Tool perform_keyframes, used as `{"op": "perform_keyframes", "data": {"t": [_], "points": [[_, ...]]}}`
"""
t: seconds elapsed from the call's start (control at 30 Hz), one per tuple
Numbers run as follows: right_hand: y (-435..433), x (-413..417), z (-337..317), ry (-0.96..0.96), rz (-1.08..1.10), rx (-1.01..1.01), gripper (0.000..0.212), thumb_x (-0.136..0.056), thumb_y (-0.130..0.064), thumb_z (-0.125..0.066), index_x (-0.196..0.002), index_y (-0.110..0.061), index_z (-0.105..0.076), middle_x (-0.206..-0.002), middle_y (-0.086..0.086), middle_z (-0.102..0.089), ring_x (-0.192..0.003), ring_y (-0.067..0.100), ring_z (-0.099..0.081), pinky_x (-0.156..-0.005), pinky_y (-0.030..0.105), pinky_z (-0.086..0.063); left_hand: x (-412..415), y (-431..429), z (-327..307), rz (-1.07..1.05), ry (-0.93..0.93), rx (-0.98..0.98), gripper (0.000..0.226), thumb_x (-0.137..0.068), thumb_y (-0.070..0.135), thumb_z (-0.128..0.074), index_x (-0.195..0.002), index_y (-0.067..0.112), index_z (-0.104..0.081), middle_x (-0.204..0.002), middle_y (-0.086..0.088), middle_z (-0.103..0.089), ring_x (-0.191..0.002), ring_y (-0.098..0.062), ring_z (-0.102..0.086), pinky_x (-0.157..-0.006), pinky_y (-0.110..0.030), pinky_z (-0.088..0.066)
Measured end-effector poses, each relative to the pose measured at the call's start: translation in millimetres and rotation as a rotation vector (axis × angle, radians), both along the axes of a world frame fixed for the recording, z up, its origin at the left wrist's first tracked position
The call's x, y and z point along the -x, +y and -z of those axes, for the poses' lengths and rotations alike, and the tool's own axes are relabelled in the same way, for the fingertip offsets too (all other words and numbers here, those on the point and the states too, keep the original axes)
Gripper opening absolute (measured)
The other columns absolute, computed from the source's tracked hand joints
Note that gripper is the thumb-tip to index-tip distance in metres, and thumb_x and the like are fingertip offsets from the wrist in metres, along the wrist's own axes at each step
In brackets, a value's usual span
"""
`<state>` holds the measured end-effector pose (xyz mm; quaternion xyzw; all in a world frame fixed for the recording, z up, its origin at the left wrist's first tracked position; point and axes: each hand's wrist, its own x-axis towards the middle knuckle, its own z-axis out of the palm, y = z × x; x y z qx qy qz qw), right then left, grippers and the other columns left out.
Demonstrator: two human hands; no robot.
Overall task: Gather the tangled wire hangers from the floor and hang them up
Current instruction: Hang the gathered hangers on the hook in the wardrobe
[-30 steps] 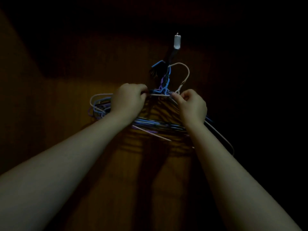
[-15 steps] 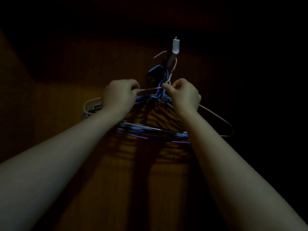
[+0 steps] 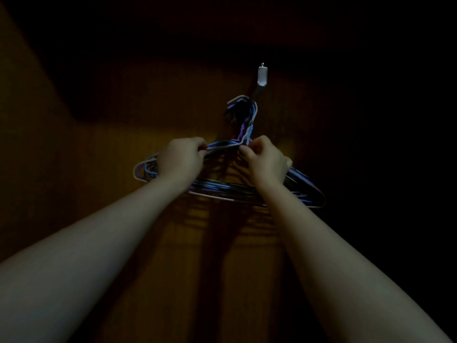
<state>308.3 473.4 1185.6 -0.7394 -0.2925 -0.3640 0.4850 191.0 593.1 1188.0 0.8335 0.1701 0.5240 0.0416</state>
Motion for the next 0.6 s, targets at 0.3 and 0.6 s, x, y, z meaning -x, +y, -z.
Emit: {"op": "perform_keyframes", "data": {"t": [0.3,0.6], "points": [[-27.6,21.8,31.1,-0.006,0.102,0.088,0.045,-0.094,-0.046,-0.047,-0.135,-0.026,-0.048,-0.138,-0.006,-0.05,-0.131,0.016,-0.039,-0.115,0.046,-0.012,10.0,-11.5,13.9,0.007,0.144,-0.032,0.051,-0.095,0.029,-0.049,-0.141,0.011,-0.038,-0.146,-0.008,-0.039,-0.134,-0.028,-0.033,-0.108,-0.039,-0.03],[-69.9,72.3,49.8,0.034,0.301,0.116,0.035,-0.096,-0.039,-0.044,-0.125,-0.025,-0.057,-0.128,-0.003,-0.058,-0.122,0.019,-0.047,-0.113,0.045,-0.016,30.9,-37.7,35.5,0.189,0.222,-0.062,0.054,-0.096,0.032,-0.044,-0.145,0.014,-0.031,-0.153,-0.006,-0.028,-0.141,-0.025,-0.022,-0.112,-0.046,-0.025]]}}
